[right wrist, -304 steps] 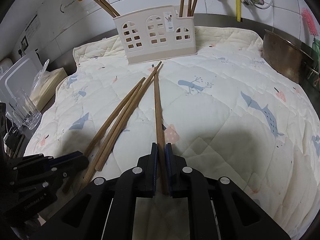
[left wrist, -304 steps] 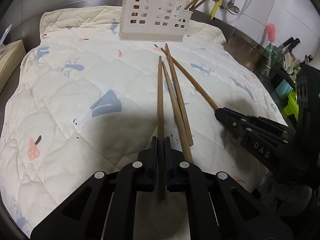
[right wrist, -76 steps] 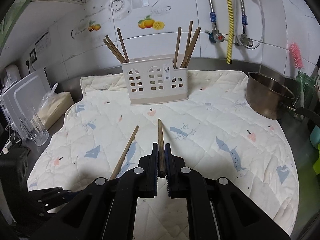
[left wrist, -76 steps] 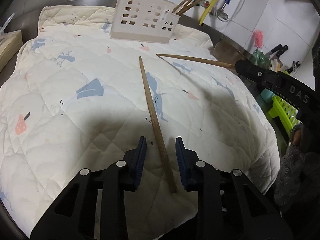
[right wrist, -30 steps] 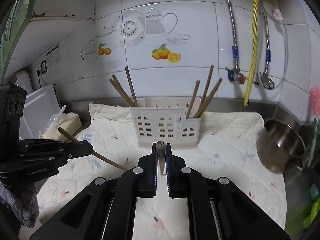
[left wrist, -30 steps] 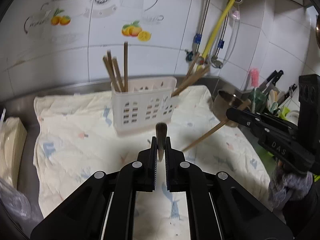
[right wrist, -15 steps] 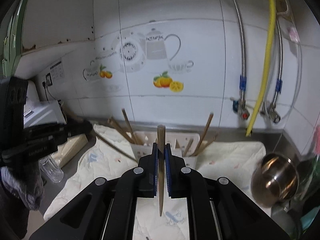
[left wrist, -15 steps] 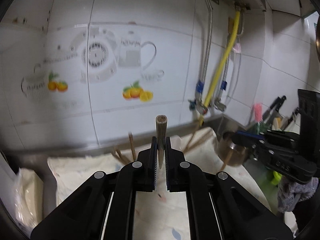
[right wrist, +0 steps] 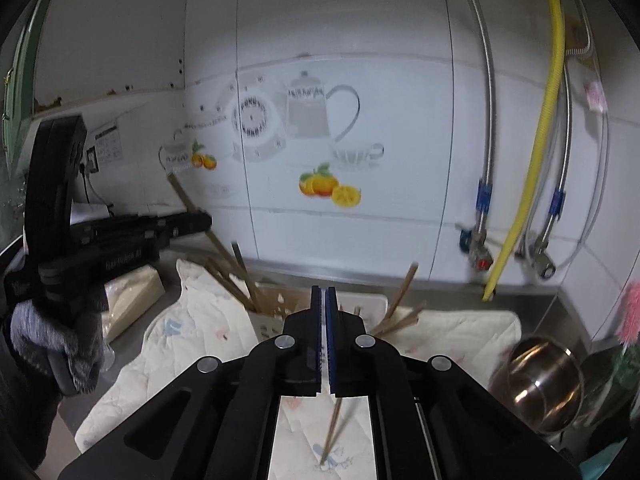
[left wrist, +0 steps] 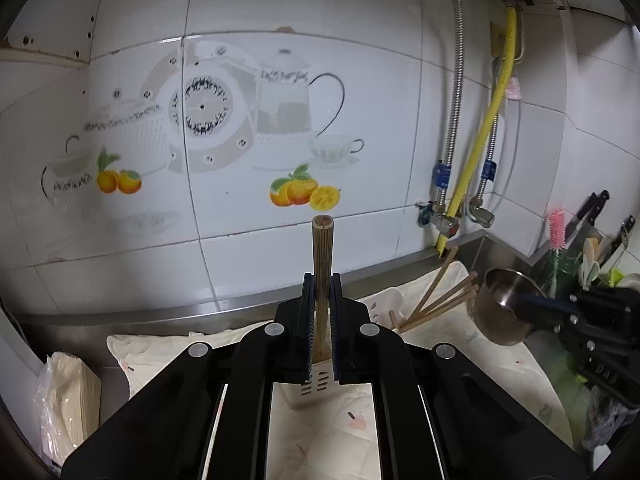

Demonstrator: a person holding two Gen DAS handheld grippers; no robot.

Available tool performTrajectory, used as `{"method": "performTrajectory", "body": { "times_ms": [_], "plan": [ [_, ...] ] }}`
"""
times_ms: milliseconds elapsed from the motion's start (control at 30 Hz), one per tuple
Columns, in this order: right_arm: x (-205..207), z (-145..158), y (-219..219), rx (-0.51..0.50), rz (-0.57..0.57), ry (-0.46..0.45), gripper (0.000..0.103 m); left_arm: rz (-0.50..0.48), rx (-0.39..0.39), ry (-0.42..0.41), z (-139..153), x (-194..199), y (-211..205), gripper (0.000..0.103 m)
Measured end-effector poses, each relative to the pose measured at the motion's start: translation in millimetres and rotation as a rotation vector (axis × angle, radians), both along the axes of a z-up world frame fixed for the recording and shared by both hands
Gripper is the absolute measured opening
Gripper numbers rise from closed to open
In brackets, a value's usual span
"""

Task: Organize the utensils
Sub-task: 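Lift both chopsticks upright and carry them above the white holder, then open the left tool to drop its chopstick into the holder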

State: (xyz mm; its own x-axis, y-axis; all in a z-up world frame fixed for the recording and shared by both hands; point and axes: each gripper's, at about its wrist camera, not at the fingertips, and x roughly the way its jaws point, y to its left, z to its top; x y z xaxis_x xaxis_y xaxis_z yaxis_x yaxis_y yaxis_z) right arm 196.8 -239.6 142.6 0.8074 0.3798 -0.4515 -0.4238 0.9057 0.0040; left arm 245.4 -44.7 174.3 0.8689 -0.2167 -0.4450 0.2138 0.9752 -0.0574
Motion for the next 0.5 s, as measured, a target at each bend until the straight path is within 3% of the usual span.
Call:
{"method": "performTrajectory", "body": {
  "times_ms": [200, 300, 500],
  "plan": [
    [9.7, -26.9, -5.5, -0.004, -0.002, 0.047, 0.009, 0.010, -0.005, 0.003, -0.4, 7.6, 2.9, 0.006],
    [18.8, -43.8, -8.1, -0.003, -0.006, 0.084, 0.022, 0.011, 0.008, -0.004, 1.8, 9.3, 0.7, 0.006],
    [44.3, -89.0, -5.3, -0.022, -0.003, 0.174, 0.023, 0.024, 0.051, 0.023, -5.6, 18.7, -2.2, 0.006]
  ]
}}
